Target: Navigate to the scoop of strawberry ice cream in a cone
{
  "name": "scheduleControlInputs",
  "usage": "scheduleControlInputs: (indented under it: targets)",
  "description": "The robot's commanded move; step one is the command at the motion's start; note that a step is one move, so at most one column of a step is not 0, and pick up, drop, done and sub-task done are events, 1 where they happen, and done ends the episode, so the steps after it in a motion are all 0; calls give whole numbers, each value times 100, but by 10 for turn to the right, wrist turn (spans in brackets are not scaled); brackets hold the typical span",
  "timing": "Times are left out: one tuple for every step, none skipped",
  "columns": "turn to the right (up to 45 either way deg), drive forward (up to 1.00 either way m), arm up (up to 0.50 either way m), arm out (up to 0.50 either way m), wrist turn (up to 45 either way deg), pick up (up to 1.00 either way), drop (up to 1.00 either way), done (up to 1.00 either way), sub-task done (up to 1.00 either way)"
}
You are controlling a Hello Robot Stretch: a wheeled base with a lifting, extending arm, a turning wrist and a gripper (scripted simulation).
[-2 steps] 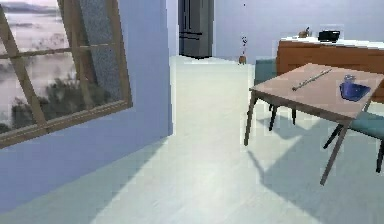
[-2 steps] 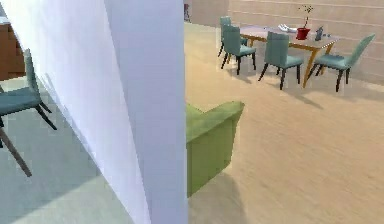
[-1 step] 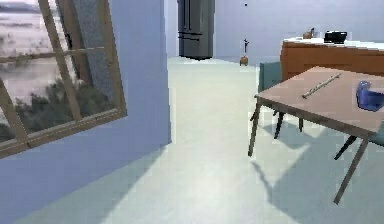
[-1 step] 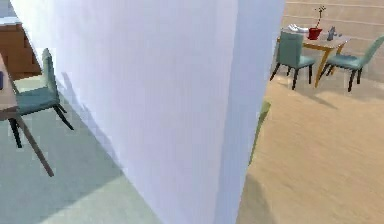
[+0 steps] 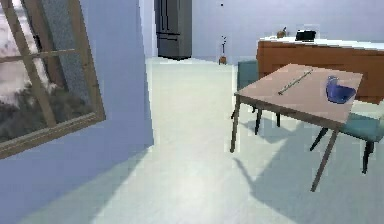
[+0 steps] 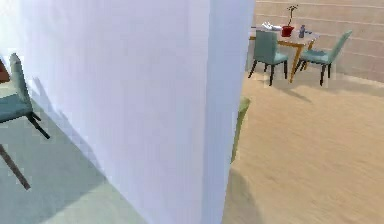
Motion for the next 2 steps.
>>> scheduleControlInputs:
  targets:
    - [0, 100, 0, 0, 0, 0, 0, 0, 0]
    - [0, 100, 0, 0, 0, 0, 0, 0, 0]
